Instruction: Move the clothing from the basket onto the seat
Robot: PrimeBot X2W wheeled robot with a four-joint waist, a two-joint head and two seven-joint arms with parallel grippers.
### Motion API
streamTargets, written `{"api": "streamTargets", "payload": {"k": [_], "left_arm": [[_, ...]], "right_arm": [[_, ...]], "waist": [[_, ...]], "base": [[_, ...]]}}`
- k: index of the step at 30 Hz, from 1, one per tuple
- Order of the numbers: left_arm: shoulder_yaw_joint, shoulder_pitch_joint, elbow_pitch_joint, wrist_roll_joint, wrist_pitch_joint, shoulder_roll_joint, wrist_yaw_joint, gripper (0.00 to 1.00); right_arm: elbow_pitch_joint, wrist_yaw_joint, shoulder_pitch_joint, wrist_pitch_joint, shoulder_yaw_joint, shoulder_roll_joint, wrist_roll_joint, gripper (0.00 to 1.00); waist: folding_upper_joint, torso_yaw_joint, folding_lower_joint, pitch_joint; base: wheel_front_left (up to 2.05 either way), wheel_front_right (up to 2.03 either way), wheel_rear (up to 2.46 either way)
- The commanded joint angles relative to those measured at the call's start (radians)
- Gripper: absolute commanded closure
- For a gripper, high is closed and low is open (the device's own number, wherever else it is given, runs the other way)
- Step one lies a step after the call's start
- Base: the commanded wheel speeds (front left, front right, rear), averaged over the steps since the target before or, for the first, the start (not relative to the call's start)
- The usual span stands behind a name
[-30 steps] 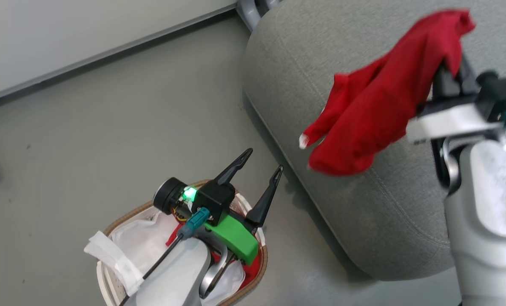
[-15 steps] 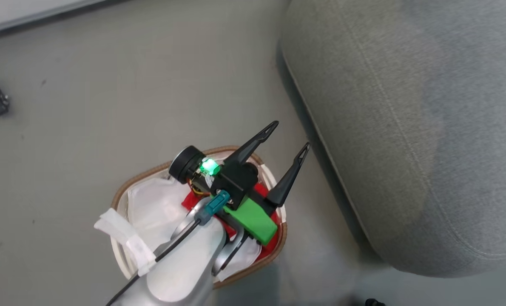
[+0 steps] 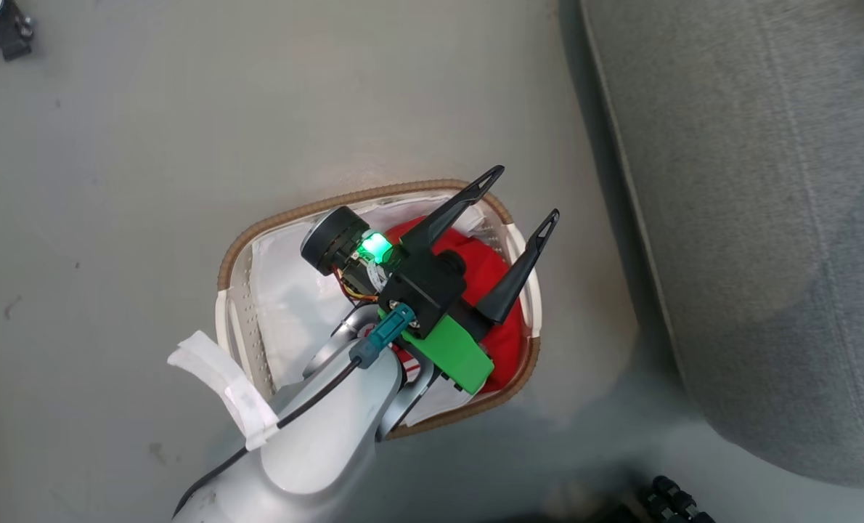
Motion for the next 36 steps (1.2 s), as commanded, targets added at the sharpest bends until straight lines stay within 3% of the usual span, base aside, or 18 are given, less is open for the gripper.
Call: {"api": "streamTargets", "payload": {"k": [1,7,13,15,16,17,36], "left_arm": [[0.004,-0.017,-0.001,0.008,0.001,-0.002,-0.004,0.0],[0.016,-0.003,0.008,0.012,0.001,-0.004,-0.004,0.0],[0.026,0.008,0.023,0.007,0.001,-0.004,-0.004,0.0],[0.029,0.013,0.028,0.003,0.001,-0.004,-0.004,0.0],[0.03,0.016,0.031,0.001,0.001,-0.004,-0.004,0.0],[0.032,0.018,0.035,-0.001,0.001,-0.003,-0.004,0.0],[0.16,0.123,0.025,-0.061,0.001,-0.008,-0.004,0.0]], "right_arm": [[0.007,-0.001,0.028,-0.002,-0.019,0.011,0.003,1.0],[0.016,-0.001,0.114,-0.002,-0.091,0.058,0.01,1.0],[0.011,-0.001,0.176,-0.002,-0.076,0.082,0.021,1.0],[0.016,-0.001,0.196,-0.002,-0.055,0.085,0.03,0.51],[0.015,-0.001,0.201,-0.002,-0.046,0.085,0.035,0.17],[0.01,-0.001,0.211,-0.002,-0.039,0.082,0.039,0.0],[-0.036,-0.001,0.472,-0.002,0.003,0.111,0.062,0.0]], "waist": [[-0.0001,0.043,-0.0002,0.051],[-0.0001,0.033,-0.0002,0.049],[-0.0001,0.015,-0.0002,0.034],[-0.0001,0.011,-0.0002,0.025],[-0.0001,0.009,-0.0002,0.02],[-0.0001,0.007,-0.0002,0.014],[-0.0001,0.044,-0.0002,-0.213]], "base": [[0.0,0.0,0.0],[0.0,0.0,0.0],[0.0,0.0,0.0],[0.0,0.0,0.0],[0.0,0.0,0.0],[0.0,0.0,0.0],[0.0,0.0,0.0]]}}
